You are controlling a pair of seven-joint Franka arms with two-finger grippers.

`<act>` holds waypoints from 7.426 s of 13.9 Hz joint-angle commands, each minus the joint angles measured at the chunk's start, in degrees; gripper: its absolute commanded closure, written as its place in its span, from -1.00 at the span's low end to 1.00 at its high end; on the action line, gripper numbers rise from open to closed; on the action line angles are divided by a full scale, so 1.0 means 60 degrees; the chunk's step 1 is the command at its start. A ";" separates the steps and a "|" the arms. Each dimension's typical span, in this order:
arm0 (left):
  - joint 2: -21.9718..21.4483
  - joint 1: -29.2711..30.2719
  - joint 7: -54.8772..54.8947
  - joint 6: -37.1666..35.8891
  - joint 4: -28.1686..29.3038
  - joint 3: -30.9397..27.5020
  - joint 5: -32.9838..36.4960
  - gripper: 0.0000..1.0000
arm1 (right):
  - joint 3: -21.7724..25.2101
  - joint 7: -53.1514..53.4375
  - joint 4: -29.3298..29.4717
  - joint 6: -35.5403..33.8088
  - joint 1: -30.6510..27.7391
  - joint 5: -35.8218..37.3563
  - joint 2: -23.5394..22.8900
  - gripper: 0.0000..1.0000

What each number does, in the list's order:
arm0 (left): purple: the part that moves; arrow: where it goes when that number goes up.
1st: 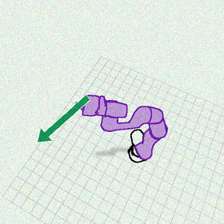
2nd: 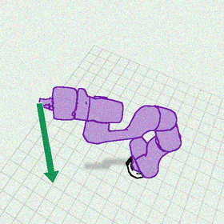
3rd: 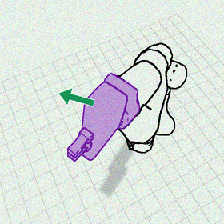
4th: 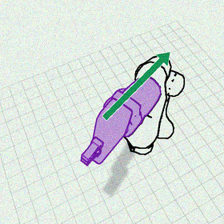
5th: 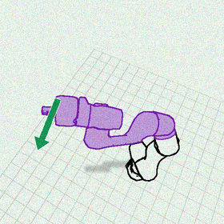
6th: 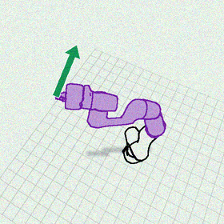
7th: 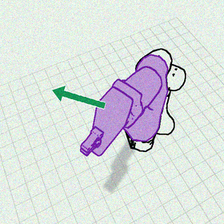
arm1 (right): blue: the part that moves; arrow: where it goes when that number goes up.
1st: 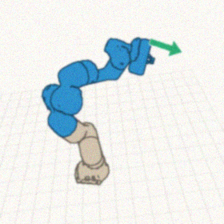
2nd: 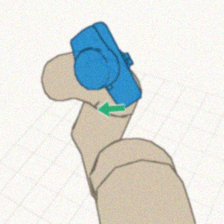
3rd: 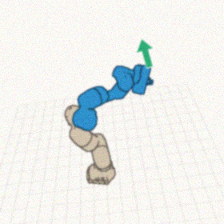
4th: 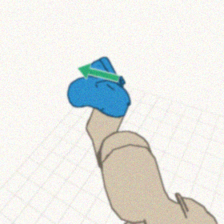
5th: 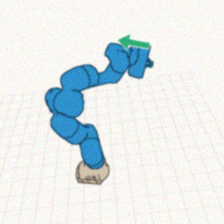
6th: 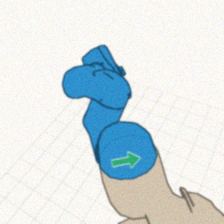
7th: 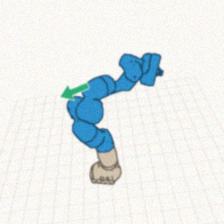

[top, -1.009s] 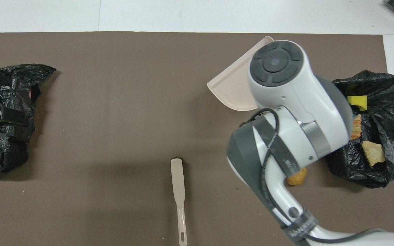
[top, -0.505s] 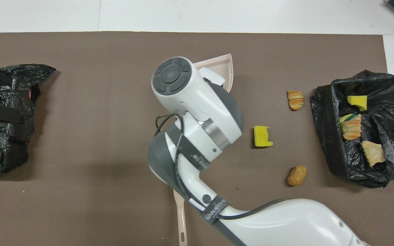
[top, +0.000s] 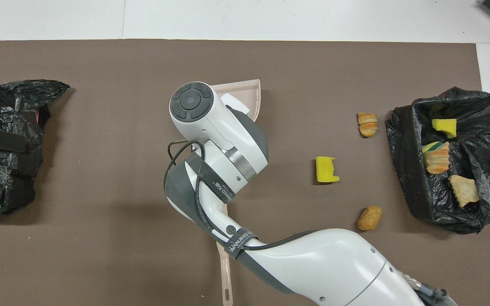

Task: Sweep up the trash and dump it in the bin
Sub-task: 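Bring the empty dustpan back to the table center with the right gripper, then release the dustpan and grasp the beige brush handle with the right gripper, then carry the brush toward the pastries with the right gripper while the left gripper rises, then grasp the dustpan handle with the left gripper while the right gripper positions the brush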

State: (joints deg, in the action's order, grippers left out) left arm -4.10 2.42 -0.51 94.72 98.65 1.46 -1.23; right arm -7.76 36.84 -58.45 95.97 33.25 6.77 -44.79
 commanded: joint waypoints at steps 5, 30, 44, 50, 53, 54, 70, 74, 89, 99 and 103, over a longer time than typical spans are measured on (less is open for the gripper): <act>-0.0021 -0.0154 -0.0106 -0.0025 -0.0094 -0.0112 0.0176 -1.00 | -0.0011 0.0551 0.0075 0.0425 0.0011 -0.0921 -0.0417 1.00; -0.0021 -0.0154 -0.0106 -0.0025 -0.0094 -0.0112 0.0176 -1.00 | -0.0070 0.2062 -0.9723 0.3457 0.1385 -0.2725 0.6394 -1.00; -0.0021 -0.0154 -0.0106 -0.0025 -0.0094 -0.0112 0.0176 -1.00 | -0.0084 0.2120 -1.1117 0.4556 0.2091 -0.3898 0.6702 1.00; -0.0021 -0.0154 -0.0106 -0.0025 -0.0094 -0.0112 0.0176 -1.00 | -0.0026 0.2107 -1.1277 0.3212 0.1083 -0.3767 0.8062 1.00; -0.0021 -0.0154 -0.0106 -0.0025 -0.0094 -0.0112 0.0176 -1.00 | 0.0003 0.2106 -1.1525 0.2464 0.0058 -0.3475 0.8357 1.00; -0.0021 -0.0154 -0.0106 -0.0025 -0.0094 -0.0112 0.0176 -1.00 | -0.0011 0.2121 -1.1759 0.2288 -0.0192 -0.3110 0.8633 1.00; 0.0125 -0.1484 -0.0396 0.0604 0.0081 0.0166 0.0103 -1.00 | -0.0026 0.4890 -1.4601 -0.0352 -0.2655 -0.1085 1.1256 1.00; 0.0505 -0.2466 -0.1450 0.1409 0.0359 0.0166 0.0059 -1.00 | -0.0055 0.3632 -1.4735 0.0101 -0.3065 -0.1216 1.1273 1.00; 0.3392 -0.5427 -0.4119 0.5570 0.1311 0.0166 0.0059 -1.00 | -0.0040 0.1051 -1.0654 0.1309 -0.3358 -0.3004 0.7716 1.00; 0.3026 -0.5370 -0.3930 0.5425 0.2103 0.0210 -0.0117 -1.00 | 0.0004 0.2985 -1.1553 -0.0643 -0.3152 -0.1759 0.8825 1.00; 0.3114 -0.5384 -0.3680 0.5556 0.1928 0.0195 -0.0293 1.00 | -0.0011 0.1450 -1.3590 0.0362 -0.3608 -0.1963 0.9866 1.00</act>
State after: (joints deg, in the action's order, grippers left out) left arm 16.23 -29.65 -24.04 126.73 108.52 3.10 -1.82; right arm -7.49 49.83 -133.03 93.53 13.03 -4.54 9.47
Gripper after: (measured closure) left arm 0.348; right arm 0.736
